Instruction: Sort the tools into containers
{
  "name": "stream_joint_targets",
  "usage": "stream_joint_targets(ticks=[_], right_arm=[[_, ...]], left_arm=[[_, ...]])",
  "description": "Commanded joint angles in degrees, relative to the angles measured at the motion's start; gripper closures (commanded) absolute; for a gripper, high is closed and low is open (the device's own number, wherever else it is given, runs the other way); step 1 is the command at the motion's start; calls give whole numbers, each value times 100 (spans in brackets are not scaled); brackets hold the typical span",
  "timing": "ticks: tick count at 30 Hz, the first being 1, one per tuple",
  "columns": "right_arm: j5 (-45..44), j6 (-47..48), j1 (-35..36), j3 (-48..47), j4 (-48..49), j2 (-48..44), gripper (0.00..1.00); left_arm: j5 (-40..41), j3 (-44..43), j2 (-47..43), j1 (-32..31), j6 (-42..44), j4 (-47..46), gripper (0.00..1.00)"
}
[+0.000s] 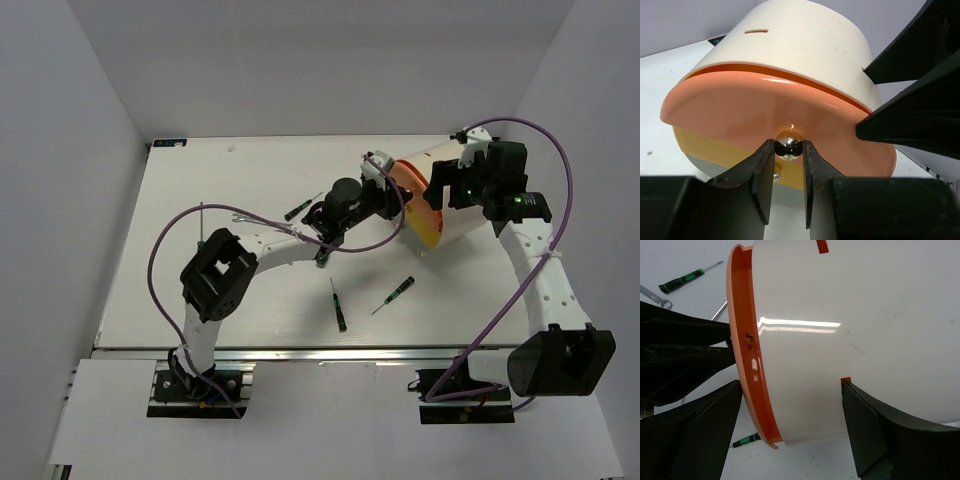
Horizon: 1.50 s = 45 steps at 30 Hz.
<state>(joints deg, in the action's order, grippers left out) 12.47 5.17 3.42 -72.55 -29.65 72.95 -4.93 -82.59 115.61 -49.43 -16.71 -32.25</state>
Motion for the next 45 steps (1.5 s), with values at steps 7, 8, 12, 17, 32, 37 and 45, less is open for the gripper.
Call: stream_joint_targets(ticks=[7, 8, 12, 17, 32, 37, 45], right_arm=[[246, 10, -149, -5, 223, -351, 11], [473, 2, -157, -4, 240, -369, 11], [1002, -95, -201, -13, 319, -466, 11], [1704, -139, -280, -66, 416, -553, 11], [898, -51, -280, 57, 618, -457, 14], [1589, 822, -272, 31, 496, -597, 11], [4394, 4374, -280, 101, -654, -1273, 17]], left_arm=[[308, 981, -1128, -32, 308, 131, 91], [308, 1042, -1155, -32, 317, 131, 91], [291, 1060, -1181, -40, 326, 193, 92], [326, 1095, -1234, -32, 353, 245, 93], [361, 2088, -2235, -40, 353, 421, 95], [414, 2238, -2394, -32, 247, 465, 67], [606, 2019, -2569, -32, 115, 772, 22]])
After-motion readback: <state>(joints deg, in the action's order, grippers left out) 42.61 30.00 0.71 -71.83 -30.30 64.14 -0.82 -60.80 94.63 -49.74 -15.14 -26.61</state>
